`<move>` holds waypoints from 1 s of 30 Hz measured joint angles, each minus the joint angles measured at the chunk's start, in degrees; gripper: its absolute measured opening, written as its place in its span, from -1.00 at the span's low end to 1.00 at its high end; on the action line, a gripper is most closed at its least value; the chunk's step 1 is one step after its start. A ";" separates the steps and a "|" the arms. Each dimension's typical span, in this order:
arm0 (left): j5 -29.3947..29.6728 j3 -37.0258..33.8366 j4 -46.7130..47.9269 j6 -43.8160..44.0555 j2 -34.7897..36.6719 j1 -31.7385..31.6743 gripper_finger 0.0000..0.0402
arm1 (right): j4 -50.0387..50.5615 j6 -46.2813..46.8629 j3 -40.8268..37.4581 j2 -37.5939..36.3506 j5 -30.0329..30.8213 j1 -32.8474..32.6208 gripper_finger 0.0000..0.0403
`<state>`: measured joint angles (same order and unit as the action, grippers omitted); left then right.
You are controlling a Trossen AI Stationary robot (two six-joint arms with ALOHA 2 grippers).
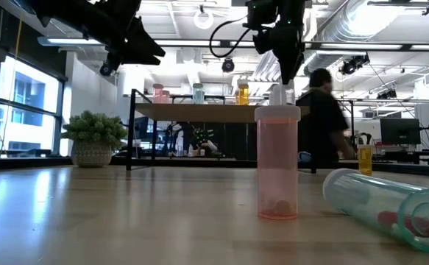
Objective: Pick and place medicine bottles onto shelf by color
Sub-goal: Put the white pill bottle on the shelf aligned with the other white pill bottles
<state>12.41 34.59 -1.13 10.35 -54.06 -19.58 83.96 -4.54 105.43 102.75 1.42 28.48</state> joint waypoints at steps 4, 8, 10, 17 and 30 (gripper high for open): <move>-0.01 0.00 0.00 0.00 0.00 -0.01 -0.15 | -0.65 1.17 -0.02 0.02 -0.04 0.01 -0.40; -0.01 0.00 0.00 0.00 0.00 -0.01 -0.15 | -0.75 1.85 -0.04 0.04 -0.11 0.01 -0.40; -0.01 0.00 0.01 0.00 0.00 0.01 -0.15 | -0.92 3.20 -0.07 0.04 -0.10 0.03 -0.40; -0.03 0.00 0.02 0.00 0.00 -0.01 -0.15 | -1.12 4.59 -0.07 0.06 -0.15 0.12 -0.40; -0.03 0.00 0.02 -0.01 -0.02 0.00 -0.15 | -2.34 4.57 -0.28 0.35 -0.42 0.12 -0.19</move>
<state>12.38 34.59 -1.10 10.34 -54.08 -19.58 81.62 0.03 105.14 103.10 1.01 28.60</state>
